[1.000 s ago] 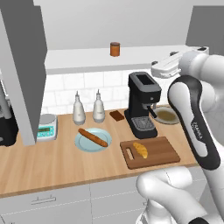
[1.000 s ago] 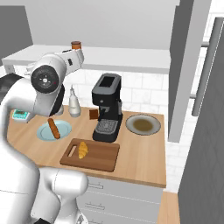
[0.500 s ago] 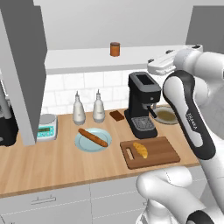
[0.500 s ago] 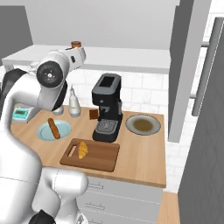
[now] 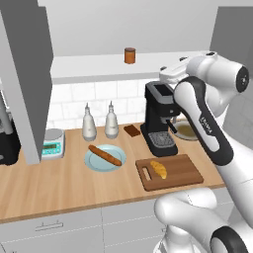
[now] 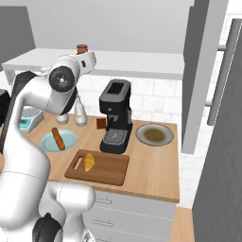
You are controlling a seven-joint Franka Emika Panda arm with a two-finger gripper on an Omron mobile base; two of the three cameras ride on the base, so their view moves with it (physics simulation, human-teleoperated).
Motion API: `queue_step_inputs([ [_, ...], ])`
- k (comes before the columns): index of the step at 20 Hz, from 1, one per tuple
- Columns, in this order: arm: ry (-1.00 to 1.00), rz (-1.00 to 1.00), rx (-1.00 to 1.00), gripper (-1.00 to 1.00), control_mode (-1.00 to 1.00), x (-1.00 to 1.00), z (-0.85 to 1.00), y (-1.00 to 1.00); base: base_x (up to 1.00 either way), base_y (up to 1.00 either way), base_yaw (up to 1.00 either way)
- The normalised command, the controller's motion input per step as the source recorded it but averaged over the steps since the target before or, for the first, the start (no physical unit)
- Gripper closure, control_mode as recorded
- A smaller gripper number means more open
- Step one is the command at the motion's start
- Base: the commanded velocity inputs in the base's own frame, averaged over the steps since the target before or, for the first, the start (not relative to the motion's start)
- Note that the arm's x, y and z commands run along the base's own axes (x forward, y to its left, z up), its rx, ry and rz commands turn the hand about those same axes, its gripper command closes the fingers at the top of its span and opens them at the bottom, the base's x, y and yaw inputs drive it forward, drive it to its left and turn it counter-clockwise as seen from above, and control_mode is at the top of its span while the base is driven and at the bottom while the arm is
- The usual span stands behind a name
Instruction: From the different types of pastries on the counter, select a croissant and place it on the cutting board. Then retrieve a jar of jam from the cabinet and place it alongside the croissant on the cutting board.
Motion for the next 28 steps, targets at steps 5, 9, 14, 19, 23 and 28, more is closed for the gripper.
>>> queue_step_inputs([
  [5, -0.03, 0.0, 0.0, -1.0, -1.0, 0.33, -0.03, -0.01, 0.0, 0.0, 0.0],
  [9, 0.0, 0.0, 0.0, -1.0, -1.0, 0.12, 0.0, 0.0, 0.0, 0.0, 0.0],
  [14, 0.02, 0.0, 0.0, -1.0, -1.0, 0.02, 0.0, 0.01, 0.0, 0.0, 0.0],
  [19, 0.05, 0.0, 0.0, -1.0, -1.0, 0.28, 0.0, 0.21, 0.0, 0.0, 0.0],
  [23, 0.01, 0.0, 0.0, -1.0, -1.0, 0.42, -0.01, 0.19, 0.0, 0.0, 0.0],
  [28, 0.0, 0.0, 0.0, -1.0, -1.0, 0.24, 0.0, -0.09, 0.0, 0.0, 0.0],
])
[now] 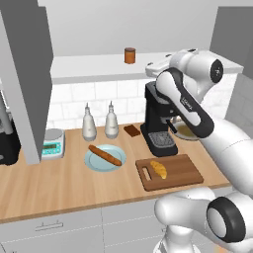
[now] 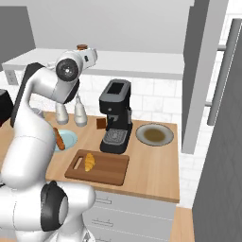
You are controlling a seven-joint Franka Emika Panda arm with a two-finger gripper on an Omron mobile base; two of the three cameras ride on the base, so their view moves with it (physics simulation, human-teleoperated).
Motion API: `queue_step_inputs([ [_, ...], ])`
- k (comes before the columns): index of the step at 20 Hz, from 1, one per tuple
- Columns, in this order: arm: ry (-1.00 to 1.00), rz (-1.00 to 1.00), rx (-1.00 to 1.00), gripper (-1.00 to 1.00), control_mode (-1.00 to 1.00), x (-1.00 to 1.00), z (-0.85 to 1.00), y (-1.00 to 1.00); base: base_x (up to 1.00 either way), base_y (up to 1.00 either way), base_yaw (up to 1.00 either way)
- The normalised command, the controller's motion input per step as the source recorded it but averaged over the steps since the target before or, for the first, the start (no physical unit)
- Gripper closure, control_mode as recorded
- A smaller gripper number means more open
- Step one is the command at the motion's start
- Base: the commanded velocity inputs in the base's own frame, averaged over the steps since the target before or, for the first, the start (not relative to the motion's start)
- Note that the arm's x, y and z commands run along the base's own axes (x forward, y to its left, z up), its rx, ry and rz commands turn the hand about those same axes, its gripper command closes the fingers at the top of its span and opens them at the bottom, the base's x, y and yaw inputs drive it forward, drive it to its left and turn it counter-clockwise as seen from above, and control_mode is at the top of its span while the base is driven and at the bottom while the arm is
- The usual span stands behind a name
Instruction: From the different types of pastries on the counter, select a croissant and place it on the cutting board. Then retrieve a jar of jam from the cabinet and place it alongside the croissant on the cutting board.
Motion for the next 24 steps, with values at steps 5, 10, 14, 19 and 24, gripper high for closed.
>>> queue_step_inputs([
  [5, 0.0, 0.0, 0.0, -1.0, -1.0, 0.4, 0.0, -0.29, 0.0, 0.0, 0.0],
  [10, 0.0, 0.0, 0.0, -1.0, -1.0, 0.07, -0.01, -0.08, 0.0, 0.0, 0.0],
  [14, 0.0, 0.0, 0.0, -1.0, -1.0, 0.0, 0.0, 0.0, 0.0, 0.0, 0.0],
  [19, 0.01, 0.0, 0.0, -1.0, -1.0, 0.24, 0.0, 0.1, 0.0, 0.0, 0.0],
  [24, 0.0, 0.0, 0.0, -1.0, -1.0, 0.55, -0.03, 0.22, 0.0, 0.0, 0.0],
])
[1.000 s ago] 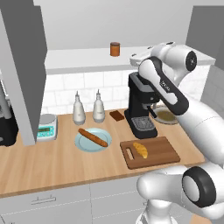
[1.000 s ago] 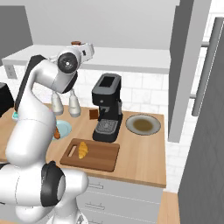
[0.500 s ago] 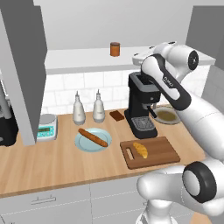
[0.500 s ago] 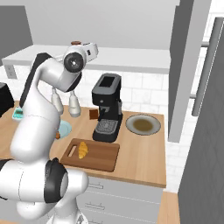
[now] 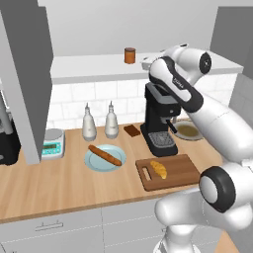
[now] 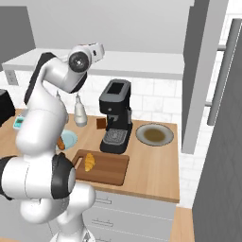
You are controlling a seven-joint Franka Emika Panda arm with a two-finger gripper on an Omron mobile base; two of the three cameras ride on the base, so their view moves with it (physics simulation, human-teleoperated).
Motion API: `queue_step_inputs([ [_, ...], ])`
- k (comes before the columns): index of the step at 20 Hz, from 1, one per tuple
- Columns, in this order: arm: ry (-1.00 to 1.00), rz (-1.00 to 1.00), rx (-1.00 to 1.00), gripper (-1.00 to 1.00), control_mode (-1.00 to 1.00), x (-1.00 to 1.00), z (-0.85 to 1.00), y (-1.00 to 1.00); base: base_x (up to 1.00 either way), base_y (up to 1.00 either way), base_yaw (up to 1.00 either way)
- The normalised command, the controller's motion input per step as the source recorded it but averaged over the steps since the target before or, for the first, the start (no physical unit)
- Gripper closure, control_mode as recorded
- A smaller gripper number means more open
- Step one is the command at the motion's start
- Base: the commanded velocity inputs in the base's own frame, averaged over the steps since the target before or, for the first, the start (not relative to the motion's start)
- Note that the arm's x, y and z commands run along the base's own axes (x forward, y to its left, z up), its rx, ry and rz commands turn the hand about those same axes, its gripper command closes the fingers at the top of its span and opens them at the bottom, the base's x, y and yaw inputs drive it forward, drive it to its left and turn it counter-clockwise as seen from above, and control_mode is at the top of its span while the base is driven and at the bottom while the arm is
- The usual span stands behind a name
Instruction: From the different types of pastries on the counter, select a croissant and place it on the cutting board. Then retrieve a jar of jam from the cabinet and place it alongside the croissant on the cutting board.
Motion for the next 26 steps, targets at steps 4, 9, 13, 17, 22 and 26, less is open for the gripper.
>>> queue_step_inputs([
  [4, 0.0, 0.0, 0.0, -1.0, -1.0, 0.18, -0.04, 0.04, 0.0, 0.0, 0.0],
  [9, 0.0, 0.0, 0.0, -1.0, -1.0, 0.1, 0.0, 0.0, 0.0, 0.0, 0.0],
  [13, 0.0, 0.0, 0.0, -1.0, -1.0, 0.35, 0.0, 0.03, 0.0, 0.0, 0.0],
  [17, 0.01, 0.0, 0.0, -1.0, -1.0, 0.22, -0.01, 0.03, 0.0, 0.0, 0.0],
  [22, 0.01, 0.0, 0.0, -1.0, -1.0, 0.0, 0.0, 0.0, 0.0, 0.0, 0.0],
  [26, 0.0, 0.0, 0.0, -1.0, -1.0, 0.0, 0.0, 0.0, 0.0, 0.0, 0.0],
])
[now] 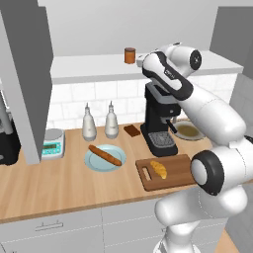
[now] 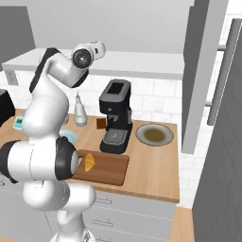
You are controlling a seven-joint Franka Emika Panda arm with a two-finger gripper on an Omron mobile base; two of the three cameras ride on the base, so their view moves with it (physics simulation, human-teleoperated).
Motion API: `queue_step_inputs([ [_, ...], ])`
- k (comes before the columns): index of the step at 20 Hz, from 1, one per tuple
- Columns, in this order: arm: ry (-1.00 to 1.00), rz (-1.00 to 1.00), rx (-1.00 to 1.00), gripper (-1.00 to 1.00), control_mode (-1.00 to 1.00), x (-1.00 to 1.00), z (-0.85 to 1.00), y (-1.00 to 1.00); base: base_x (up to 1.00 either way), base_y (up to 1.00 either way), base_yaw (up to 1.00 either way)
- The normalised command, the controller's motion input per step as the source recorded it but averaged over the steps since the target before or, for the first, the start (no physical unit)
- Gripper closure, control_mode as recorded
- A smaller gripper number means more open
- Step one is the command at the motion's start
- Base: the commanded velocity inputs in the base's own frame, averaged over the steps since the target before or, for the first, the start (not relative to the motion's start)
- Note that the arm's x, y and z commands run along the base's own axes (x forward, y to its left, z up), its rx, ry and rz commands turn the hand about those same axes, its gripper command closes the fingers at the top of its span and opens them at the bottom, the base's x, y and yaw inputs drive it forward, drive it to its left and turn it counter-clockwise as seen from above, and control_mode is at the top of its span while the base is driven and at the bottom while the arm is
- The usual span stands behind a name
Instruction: From the different types of pastries on the counter, select a croissant and place it on the cutting board. Then retrieve a jar of jam from the cabinet and place it alongside the croissant on the cutting board.
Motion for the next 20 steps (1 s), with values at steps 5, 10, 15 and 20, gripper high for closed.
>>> queue_step_inputs([
  [5, 0.01, 0.0, 0.0, -1.0, -1.0, 0.02, 0.0, 0.0, 0.0, 0.0, 0.0],
  [10, 0.0, 0.0, 0.0, -1.0, -1.0, 0.16, 0.0, 0.06, 0.0, 0.0, 0.0],
  [15, 0.0, 0.0, 0.0, -1.0, -1.0, 0.0, 0.0, 0.0, 0.0, 0.0, 0.0],
  [20, 0.01, 0.0, 0.0, -1.0, -1.0, 0.16, 0.0, 0.04, 0.0, 0.0, 0.0],
])
